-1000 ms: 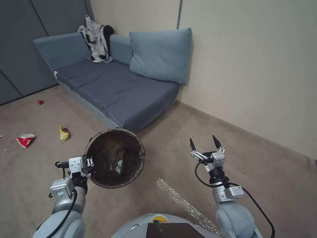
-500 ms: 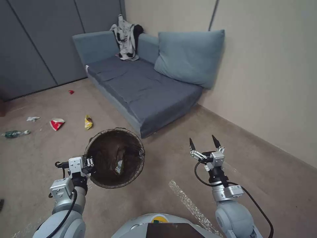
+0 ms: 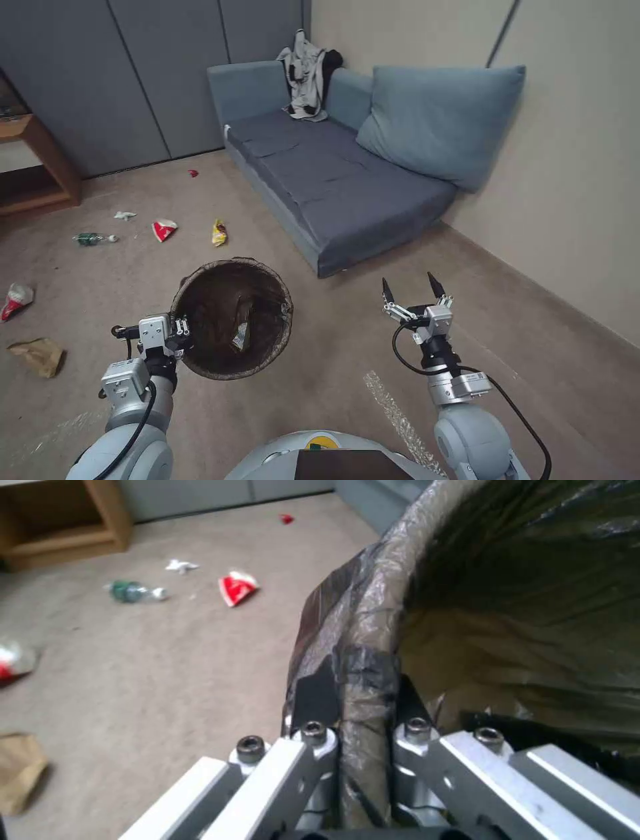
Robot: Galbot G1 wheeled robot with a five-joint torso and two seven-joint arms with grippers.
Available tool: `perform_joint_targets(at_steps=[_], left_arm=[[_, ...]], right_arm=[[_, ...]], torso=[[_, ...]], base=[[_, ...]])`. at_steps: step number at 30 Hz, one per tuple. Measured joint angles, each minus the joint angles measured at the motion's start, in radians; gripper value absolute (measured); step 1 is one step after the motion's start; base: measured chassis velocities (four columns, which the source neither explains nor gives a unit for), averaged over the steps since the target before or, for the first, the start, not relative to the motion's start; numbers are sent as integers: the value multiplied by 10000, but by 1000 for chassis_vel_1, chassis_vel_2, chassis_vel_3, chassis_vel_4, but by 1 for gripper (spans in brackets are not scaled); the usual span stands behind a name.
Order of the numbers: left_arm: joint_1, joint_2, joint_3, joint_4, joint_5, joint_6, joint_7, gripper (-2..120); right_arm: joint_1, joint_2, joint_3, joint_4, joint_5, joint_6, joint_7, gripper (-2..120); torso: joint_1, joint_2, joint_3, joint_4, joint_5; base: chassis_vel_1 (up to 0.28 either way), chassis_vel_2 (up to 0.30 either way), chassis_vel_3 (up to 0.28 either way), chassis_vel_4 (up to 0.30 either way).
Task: Pick up the trash bin, then pick up the garbage from the floor and place it into the trash bin.
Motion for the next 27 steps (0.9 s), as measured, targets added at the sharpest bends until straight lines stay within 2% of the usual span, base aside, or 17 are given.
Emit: perform_joint_targets(at_steps=[27], left_arm=[[43, -53, 16, 0, 47, -216, 20, 3]], right_arm=[[78, -57, -17, 102, 124, -87, 88, 100]], torso=[[0, 0, 0, 1, 0]], base=[[97, 92, 95, 95]])
